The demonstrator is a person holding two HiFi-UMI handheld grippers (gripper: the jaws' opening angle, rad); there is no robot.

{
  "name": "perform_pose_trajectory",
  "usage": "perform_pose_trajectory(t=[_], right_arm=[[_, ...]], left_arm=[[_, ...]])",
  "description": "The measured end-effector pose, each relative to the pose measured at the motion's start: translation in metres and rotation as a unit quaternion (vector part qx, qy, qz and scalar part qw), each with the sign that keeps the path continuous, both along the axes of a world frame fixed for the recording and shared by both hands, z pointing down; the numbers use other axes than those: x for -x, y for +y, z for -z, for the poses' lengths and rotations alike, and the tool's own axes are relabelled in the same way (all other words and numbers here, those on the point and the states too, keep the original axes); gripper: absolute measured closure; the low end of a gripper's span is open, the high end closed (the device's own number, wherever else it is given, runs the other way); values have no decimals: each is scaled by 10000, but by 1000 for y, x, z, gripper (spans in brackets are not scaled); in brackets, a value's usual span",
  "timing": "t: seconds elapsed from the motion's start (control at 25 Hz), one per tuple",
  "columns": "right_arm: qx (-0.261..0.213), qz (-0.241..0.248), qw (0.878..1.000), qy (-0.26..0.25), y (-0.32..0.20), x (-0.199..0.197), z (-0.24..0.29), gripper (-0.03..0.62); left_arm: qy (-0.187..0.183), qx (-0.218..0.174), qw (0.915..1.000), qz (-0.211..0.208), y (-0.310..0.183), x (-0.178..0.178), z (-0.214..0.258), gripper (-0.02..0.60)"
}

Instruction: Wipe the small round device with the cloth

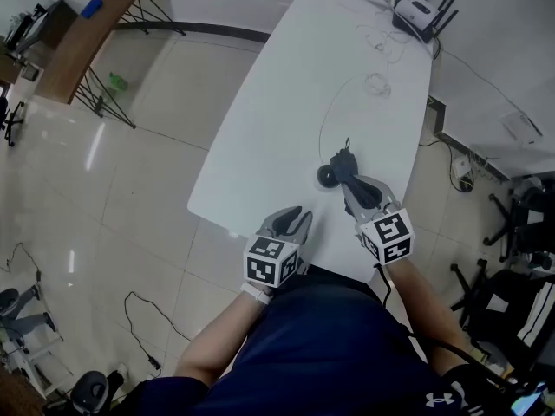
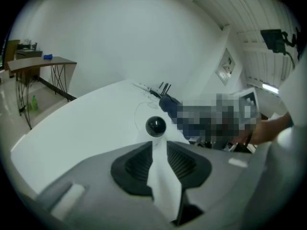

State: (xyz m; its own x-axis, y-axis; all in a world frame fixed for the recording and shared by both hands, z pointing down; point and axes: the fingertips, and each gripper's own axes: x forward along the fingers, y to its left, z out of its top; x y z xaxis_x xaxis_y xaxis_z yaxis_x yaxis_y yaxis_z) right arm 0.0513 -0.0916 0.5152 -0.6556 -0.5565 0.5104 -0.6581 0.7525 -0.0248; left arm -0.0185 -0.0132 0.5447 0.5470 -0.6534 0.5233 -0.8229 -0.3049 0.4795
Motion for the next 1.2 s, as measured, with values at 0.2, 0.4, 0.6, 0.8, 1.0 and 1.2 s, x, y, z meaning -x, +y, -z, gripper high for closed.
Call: perform_pose_trajectory(t=[0.2,0.4,0.6,0.8,1.0,1.2], right_arm=[[-1246,1323,9715,1524,22,48,2,528],[-1790,1901,9368,2327,34,61,-20,528],[-1835,1622,9454,2150,21,56,-13,528],[-1393,1120,9700,1650,3,38,-11,528],[327,-158,9990,-261,-18,10,-29,526],[1680,-968,9642,-1811,-31,-12,-48,526]], left_arm=[[-84,-172,9997,150,-9,11,7,488],[-234,-315,9992,88,-25,14,15,488],[-512,-382,9979,-119,-38,8,13,488],[-849,-449,9947,-355,-50,-4,4,488],[-1112,-499,9909,-570,-60,-16,0,488],[-1304,-526,9879,-656,-66,-18,-4,468]])
